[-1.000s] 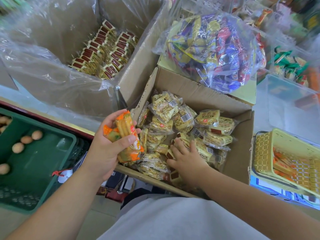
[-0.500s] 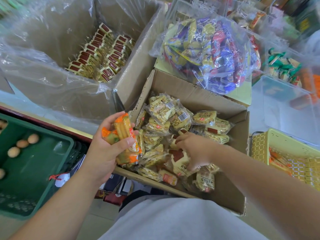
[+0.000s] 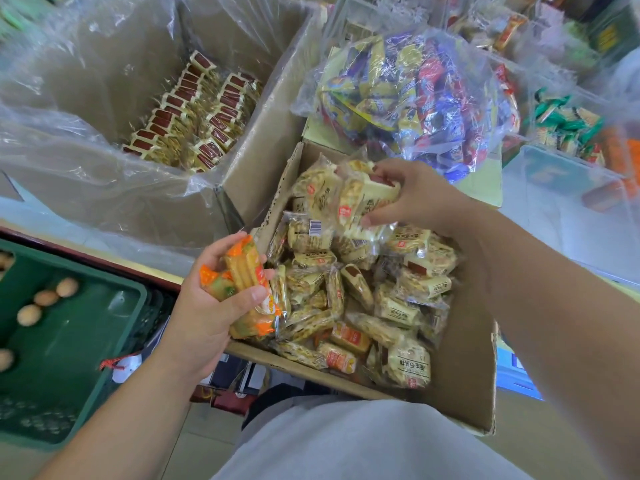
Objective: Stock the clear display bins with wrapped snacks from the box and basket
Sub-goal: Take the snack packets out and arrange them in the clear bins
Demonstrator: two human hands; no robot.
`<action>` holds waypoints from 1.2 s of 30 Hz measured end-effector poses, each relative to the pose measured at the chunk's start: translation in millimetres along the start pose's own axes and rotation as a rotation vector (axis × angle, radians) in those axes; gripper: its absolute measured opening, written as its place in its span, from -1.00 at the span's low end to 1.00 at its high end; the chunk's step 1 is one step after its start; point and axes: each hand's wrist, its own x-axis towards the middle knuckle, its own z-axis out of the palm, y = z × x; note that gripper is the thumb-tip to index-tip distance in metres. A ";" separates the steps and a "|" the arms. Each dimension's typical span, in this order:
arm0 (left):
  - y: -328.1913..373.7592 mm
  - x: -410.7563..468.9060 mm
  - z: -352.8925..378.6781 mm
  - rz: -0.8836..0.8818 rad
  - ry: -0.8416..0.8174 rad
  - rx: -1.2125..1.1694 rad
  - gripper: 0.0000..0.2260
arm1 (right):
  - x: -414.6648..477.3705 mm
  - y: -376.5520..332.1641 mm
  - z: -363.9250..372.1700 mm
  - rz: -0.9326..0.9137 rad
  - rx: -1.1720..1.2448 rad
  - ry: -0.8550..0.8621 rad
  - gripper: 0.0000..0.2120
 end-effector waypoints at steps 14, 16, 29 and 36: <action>-8.5 0.9 -1.1 0.024 0.032 0.261 -0.20 | -47.4 42.8 96.2 0.007 -0.577 0.350 -0.29; -10.9 2.2 -1.8 0.032 0.036 0.290 -0.21 | -75.6 45.7 111.9 -0.183 -0.520 0.291 -0.64; -13.8 1.2 2.1 0.058 -0.008 0.448 -0.23 | -90.9 69.2 165.5 -0.115 -0.939 -0.169 -0.28; -12.6 1.8 2.5 0.037 0.006 0.415 -0.25 | -96.8 63.3 162.7 -0.324 -0.700 -0.225 -0.80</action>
